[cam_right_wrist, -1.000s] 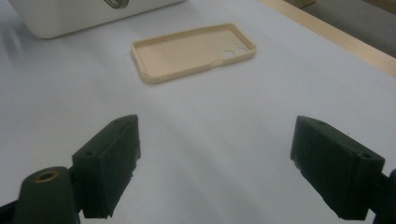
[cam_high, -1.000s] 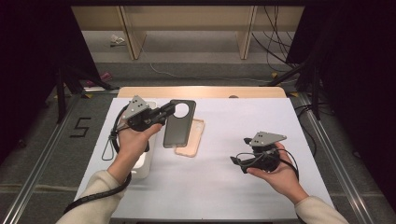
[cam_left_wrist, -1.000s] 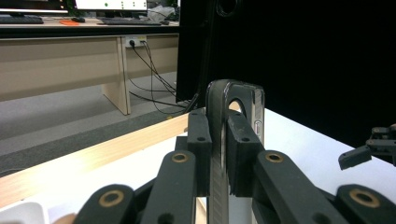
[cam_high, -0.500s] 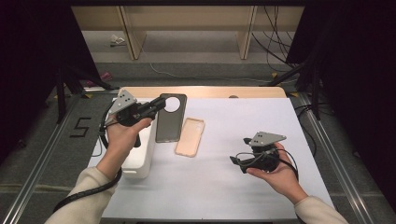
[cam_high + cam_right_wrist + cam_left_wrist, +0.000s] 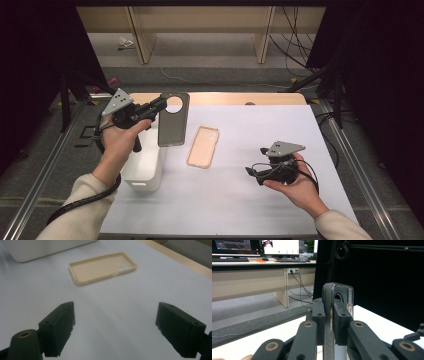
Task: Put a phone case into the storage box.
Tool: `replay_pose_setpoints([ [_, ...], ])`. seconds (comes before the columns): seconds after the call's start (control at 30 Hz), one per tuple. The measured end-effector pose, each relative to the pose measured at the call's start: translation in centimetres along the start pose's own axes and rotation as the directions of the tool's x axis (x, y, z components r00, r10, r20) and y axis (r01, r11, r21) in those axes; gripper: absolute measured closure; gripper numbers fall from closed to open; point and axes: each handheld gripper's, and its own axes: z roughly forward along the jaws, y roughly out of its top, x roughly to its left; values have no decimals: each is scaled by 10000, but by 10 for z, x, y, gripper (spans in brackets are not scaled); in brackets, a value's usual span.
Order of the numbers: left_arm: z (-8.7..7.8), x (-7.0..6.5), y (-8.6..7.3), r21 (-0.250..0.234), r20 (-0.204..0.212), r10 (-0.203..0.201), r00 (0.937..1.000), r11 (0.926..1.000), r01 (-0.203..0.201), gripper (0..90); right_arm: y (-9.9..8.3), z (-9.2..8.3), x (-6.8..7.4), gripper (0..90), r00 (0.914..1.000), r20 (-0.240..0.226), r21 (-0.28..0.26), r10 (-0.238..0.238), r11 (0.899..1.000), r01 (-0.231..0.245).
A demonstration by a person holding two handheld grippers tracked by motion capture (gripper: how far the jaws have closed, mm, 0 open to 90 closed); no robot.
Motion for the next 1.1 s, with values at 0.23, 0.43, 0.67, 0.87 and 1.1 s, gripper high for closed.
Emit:
replay_pose_setpoints([
  [0.23,-4,10,4,-42,-158,-14,9999,10000,13,814,0,0,-1,167,10000,30,-19,21,10000,-21],
  [0.43,-7,17,8,-78,-236,-24,9997,10000,22,814,0,1,-1,167,10000,70,-25,-11,10000,11],
  [0.67,-7,25,9,1,-287,16,9996,10000,-16,814,0,1,-2,167,9999,152,-63,6,10000,-5],
  [0.87,-7,32,9,105,-315,41,9995,9999,-37,814,0,1,-2,167,9998,186,-81,6,10000,-5],
  [1.1,-7,40,10,164,-361,110,9993,9998,-104,814,0,1,-2,167,9998,175,-58,31,10000,-30],
])
